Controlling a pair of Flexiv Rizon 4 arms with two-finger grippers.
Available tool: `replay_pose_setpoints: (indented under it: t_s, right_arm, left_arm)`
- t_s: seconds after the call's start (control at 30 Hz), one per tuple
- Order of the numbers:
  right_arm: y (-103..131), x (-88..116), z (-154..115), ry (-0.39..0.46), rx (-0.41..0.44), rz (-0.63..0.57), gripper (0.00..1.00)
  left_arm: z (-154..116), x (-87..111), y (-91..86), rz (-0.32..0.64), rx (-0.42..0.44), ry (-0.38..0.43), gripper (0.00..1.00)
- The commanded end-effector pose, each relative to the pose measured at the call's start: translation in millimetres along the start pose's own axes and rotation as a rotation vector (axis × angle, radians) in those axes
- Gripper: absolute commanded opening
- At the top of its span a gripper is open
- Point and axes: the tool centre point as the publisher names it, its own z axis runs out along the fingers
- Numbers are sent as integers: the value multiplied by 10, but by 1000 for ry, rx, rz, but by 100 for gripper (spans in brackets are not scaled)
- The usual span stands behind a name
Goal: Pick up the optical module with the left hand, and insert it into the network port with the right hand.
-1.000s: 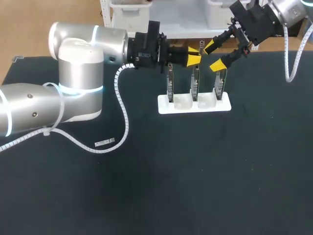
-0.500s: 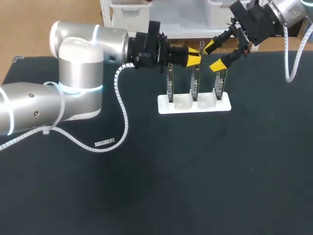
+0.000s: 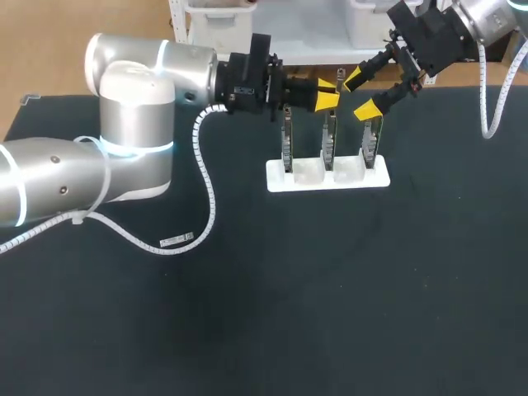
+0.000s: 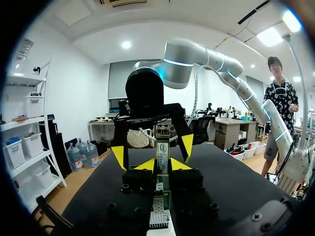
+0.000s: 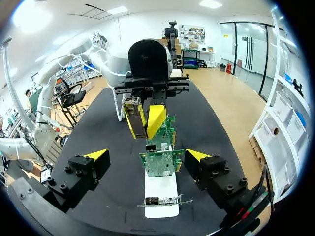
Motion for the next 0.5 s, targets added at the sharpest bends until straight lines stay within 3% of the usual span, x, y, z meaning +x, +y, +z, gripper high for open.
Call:
replay_pose_setpoints:
  t_s: [0.03, 0.27, 0.5]
  right_arm:
    - [-25, 11, -34, 11, 31, -9, 100]
    - [-169, -51, -213, -18, 133, 13, 100]
    - [-144, -234, -278, -74, 136, 6, 100]
  left_arm:
    - [9, 0, 30, -1, 6, 3, 0]
    - [9, 0, 30, -1, 6, 3, 0]
    - [9, 0, 30, -1, 6, 3, 0]
